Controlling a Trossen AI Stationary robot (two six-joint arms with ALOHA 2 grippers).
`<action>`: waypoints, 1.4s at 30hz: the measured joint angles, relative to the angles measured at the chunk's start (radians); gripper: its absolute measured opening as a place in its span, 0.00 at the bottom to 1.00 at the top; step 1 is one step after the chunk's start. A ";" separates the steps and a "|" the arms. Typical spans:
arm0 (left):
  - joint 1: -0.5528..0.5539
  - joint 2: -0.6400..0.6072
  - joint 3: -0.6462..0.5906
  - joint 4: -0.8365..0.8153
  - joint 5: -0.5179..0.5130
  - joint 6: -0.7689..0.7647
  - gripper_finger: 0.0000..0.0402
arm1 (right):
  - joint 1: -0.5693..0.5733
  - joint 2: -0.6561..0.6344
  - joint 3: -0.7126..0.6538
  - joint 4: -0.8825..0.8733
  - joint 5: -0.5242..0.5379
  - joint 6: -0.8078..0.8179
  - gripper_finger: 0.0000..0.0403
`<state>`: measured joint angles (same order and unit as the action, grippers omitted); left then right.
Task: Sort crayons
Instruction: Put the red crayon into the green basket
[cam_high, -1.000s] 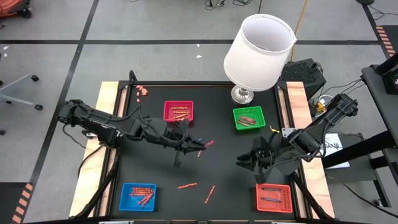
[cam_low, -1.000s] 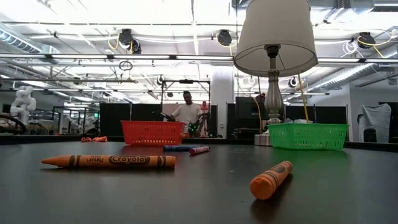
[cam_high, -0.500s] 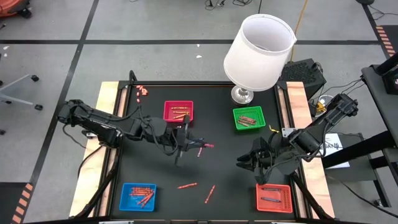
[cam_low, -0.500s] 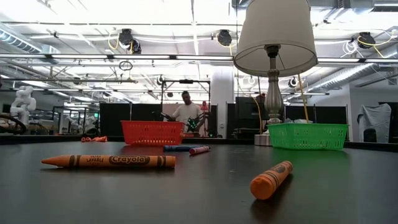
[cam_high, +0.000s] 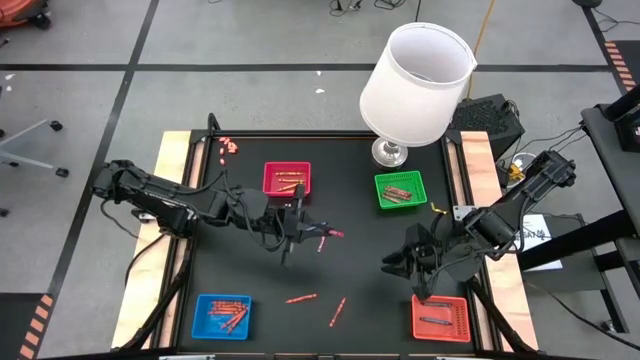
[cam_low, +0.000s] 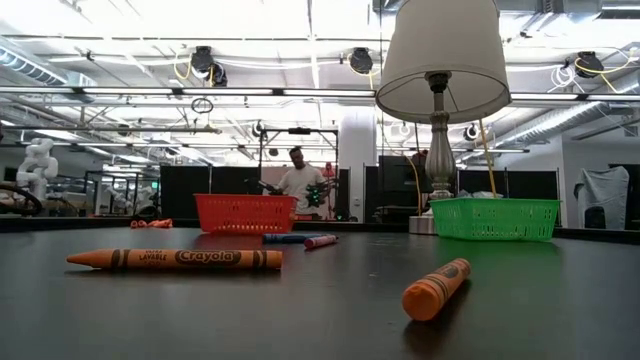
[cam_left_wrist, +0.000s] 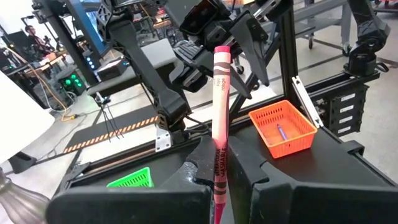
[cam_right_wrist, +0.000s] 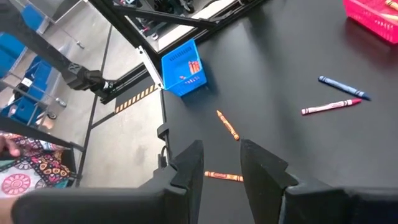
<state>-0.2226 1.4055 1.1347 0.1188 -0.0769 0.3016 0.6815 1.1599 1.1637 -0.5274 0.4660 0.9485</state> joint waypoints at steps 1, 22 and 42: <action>0.000 0.000 0.000 0.000 0.000 0.000 0.04 | 0.000 0.000 0.000 0.000 -0.004 0.000 0.22; 0.000 0.000 0.000 0.000 -0.052 0.088 0.04 | 0.000 0.000 0.000 0.000 -0.022 -0.001 0.22; 0.000 0.000 0.000 -0.009 -0.046 -0.660 0.04 | -0.105 0.000 -0.001 0.071 0.086 -0.135 0.49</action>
<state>-0.2226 1.4055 1.1347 0.1097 -0.1230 -0.3584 0.5764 1.1599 1.1629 -0.4559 0.5521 0.8140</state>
